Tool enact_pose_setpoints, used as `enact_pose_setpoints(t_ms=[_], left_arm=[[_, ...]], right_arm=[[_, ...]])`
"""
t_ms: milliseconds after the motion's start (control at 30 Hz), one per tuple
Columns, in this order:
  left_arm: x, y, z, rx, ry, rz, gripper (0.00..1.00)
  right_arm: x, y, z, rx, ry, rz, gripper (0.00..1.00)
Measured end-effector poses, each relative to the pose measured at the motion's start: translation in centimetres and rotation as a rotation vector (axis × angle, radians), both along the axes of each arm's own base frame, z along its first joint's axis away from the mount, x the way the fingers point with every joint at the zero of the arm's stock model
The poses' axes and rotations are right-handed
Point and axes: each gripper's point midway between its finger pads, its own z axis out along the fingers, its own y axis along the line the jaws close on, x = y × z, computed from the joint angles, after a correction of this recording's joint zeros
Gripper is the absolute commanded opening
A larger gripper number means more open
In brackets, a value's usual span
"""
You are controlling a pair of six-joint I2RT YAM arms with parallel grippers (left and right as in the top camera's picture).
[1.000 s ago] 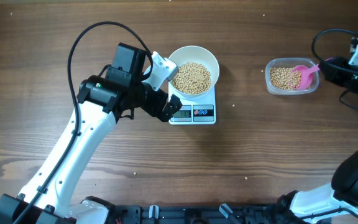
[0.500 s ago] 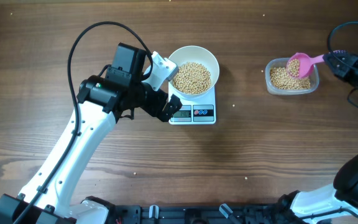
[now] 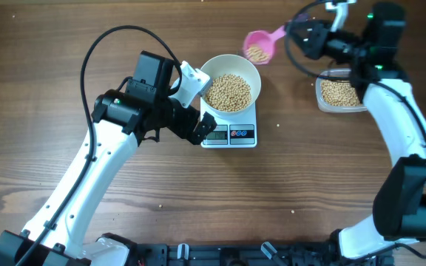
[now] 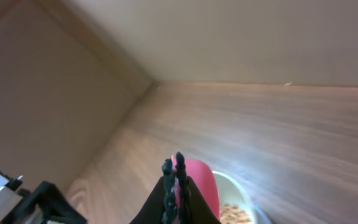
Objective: Scoop item into bowl and weigh 150g on scale
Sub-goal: 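Carry the filled scoop with the right gripper over the white bowl, then tilt the scoop with the right gripper to trickle soybeans into bowl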
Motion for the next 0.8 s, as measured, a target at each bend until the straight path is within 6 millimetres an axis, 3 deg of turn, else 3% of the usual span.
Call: enact_pose_setpoints(t_ms=[100,367,533,800], left_arm=[[0.0,0.0,0.0,0.0,0.0,0.0,1.0],[0.0,0.0,0.0,0.0,0.0,0.0,1.0],[0.0,0.0,0.0,0.0,0.0,0.0,1.0],[0.0,0.0,0.0,0.0,0.0,0.0,1.0]], right_arm=[[-1.1,3.4,-0.7,-0.031,0.0,0.063,0.04],[-1.5,5.6,-2.1,-0.206,-0.18,0.116,0.04],[-2.1,8.2,-2.4,-0.309,-0.327,0.176,0.04],[-1.0,7.8,-2.9,-0.425,-0.418,0.132,0.04]])
